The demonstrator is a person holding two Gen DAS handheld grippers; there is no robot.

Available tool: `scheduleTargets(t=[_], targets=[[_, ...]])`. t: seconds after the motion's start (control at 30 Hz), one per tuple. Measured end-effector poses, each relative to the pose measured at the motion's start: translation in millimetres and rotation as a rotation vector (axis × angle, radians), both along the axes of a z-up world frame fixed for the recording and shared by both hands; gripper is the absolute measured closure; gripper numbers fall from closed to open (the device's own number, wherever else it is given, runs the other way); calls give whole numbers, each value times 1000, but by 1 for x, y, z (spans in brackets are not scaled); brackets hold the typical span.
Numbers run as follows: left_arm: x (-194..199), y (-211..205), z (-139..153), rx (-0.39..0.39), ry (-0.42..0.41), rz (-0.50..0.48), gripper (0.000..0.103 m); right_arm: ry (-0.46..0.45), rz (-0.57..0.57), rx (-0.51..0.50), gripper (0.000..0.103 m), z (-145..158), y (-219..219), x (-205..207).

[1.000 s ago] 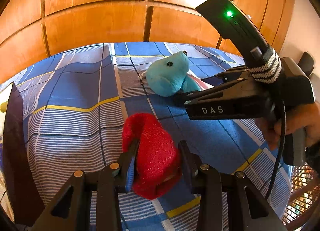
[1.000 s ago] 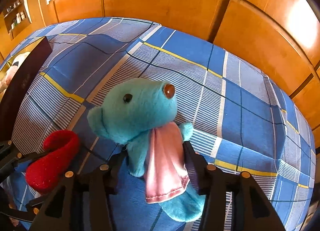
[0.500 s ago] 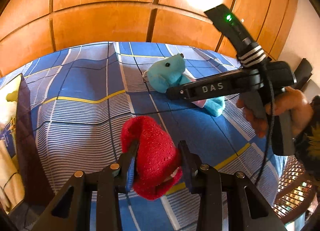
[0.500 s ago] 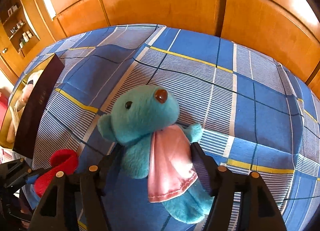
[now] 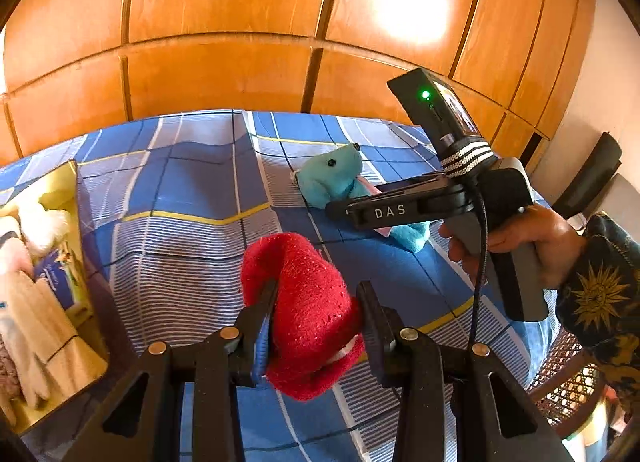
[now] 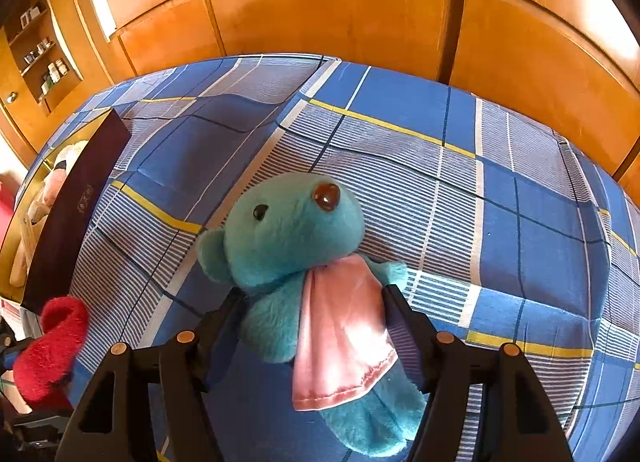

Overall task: Organize soft objects
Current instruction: 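Lift the red cloth with the left tool while the right tool lifts the teal bear, then carry the red cloth into the tray and open the left tool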

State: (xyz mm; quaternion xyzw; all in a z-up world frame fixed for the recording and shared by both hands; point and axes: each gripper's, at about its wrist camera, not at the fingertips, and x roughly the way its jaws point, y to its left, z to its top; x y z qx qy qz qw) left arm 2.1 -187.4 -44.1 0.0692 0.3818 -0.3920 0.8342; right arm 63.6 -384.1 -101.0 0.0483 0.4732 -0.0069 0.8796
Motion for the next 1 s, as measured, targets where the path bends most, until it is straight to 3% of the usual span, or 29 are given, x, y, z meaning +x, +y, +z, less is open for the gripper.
scheduleTargets(t=[0.2, 0.27, 0.33, 0.47, 0.67, 0.8, 1.0], targets=[[-1, 4, 3, 17, -3, 26, 64, -4, -14, -40, 36, -2, 3, 3], [-2, 6, 6, 21, -7, 37, 64, -1, -21, -64, 64, -3, 5, 4], [-2, 8, 7, 29, -10, 50, 64, -1, -29, -99, 72, -4, 7, 4], [-3, 13, 15, 25, -21, 74, 64, 0, -26, -110, 73, -6, 8, 3], [-5, 24, 26, 13, -25, 106, 64, 6, -46, -28, 72, -10, -2, 2], [-3, 32, 31, 3, -23, 127, 64, -2, -41, -56, 72, -12, 3, 2], [-1, 44, 38, -9, -24, 158, 64, -9, -53, -19, 71, -16, -3, -1]])
